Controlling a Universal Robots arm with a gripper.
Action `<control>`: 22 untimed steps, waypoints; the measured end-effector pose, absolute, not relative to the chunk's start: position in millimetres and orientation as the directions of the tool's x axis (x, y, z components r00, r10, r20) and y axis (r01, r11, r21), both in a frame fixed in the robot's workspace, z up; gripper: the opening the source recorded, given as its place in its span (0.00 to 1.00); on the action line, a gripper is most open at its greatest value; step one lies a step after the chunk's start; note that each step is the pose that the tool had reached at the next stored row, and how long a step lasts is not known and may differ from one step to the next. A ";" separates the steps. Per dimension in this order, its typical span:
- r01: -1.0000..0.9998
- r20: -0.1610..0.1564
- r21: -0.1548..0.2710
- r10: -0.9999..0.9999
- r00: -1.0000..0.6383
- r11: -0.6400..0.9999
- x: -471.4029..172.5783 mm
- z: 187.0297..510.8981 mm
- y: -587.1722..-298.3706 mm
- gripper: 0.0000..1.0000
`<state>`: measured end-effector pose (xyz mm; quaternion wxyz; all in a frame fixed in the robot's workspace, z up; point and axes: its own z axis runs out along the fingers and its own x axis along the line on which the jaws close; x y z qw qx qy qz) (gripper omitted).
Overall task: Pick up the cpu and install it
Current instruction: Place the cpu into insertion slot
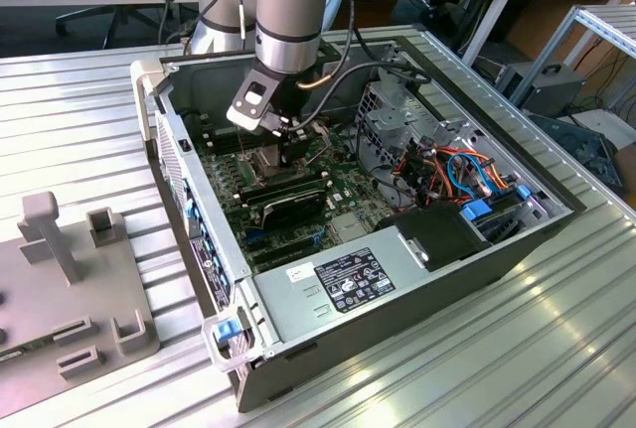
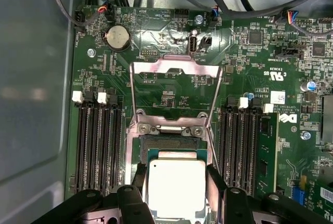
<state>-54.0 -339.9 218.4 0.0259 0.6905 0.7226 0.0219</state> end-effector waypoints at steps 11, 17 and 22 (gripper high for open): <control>0.997 -0.007 0.066 0.999 -0.040 0.040 -50.3 213.2 -339.9 0.55; 0.998 -0.007 0.066 1.000 -0.021 0.021 -50.2 211.6 -339.9 0.55; 0.998 -0.007 0.066 1.000 -0.020 0.021 -50.2 211.3 -339.9 0.55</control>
